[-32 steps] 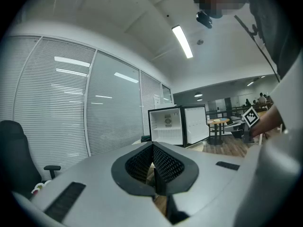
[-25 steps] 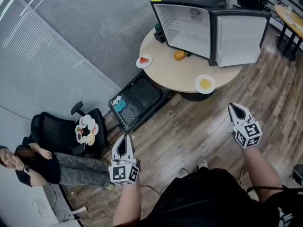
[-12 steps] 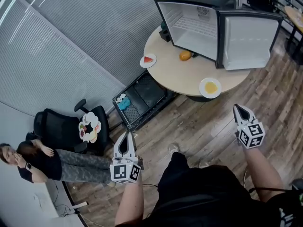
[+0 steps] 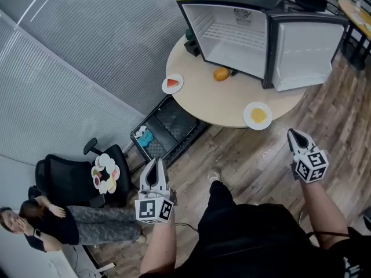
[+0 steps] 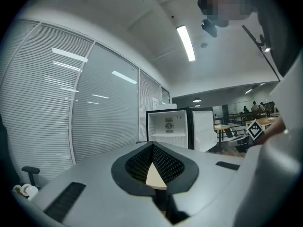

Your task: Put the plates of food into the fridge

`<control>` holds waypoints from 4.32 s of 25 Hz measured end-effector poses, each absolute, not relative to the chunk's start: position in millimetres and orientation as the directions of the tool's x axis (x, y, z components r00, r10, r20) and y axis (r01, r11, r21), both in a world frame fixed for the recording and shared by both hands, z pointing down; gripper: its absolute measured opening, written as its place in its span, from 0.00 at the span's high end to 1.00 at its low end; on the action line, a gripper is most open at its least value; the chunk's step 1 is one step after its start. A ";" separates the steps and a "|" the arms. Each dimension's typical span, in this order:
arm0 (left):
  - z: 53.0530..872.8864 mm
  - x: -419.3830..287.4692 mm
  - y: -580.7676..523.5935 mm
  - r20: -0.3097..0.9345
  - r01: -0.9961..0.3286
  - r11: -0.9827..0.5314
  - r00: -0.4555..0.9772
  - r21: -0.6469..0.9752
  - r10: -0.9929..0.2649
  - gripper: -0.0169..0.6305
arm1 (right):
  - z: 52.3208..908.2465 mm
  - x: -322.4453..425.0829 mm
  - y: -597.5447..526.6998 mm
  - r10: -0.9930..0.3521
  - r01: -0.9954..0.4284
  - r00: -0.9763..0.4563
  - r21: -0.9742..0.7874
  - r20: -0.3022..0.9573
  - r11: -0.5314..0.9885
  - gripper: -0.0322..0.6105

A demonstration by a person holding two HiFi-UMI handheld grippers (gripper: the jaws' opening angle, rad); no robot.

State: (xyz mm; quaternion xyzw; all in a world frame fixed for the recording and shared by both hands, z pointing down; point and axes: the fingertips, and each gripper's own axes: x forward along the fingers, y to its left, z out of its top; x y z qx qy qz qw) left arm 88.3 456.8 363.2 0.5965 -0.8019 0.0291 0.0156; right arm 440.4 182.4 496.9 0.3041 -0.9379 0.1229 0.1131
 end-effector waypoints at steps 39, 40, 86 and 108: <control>356.7 -144.1 130.8 0.058 -0.966 -0.256 0.253 -0.043 -0.966 0.96 | 588.9 340.8 108.7 -0.848 -0.944 -0.287 -0.282 0.446 0.171 0.94; 355.5 -141.5 128.8 0.062 -0.963 -0.264 0.261 -0.053 -0.963 0.97 | 598.3 345.0 110.3 -0.847 -0.943 -0.279 -0.296 0.452 0.153 0.94; 364.7 -118.4 87.0 0.124 -0.943 -0.320 0.307 -0.094 -0.943 0.96 | 672.5 305.1 92.8 -0.783 -0.610 -0.455 -0.789 0.425 -0.074 0.92; 344.5 -120.0 73.2 0.051 -0.959 -0.274 0.271 -0.077 -0.961 0.96 | 545.6 223.6 14.4 -0.780 -0.281 -0.623 -0.947 0.060 0.152 0.92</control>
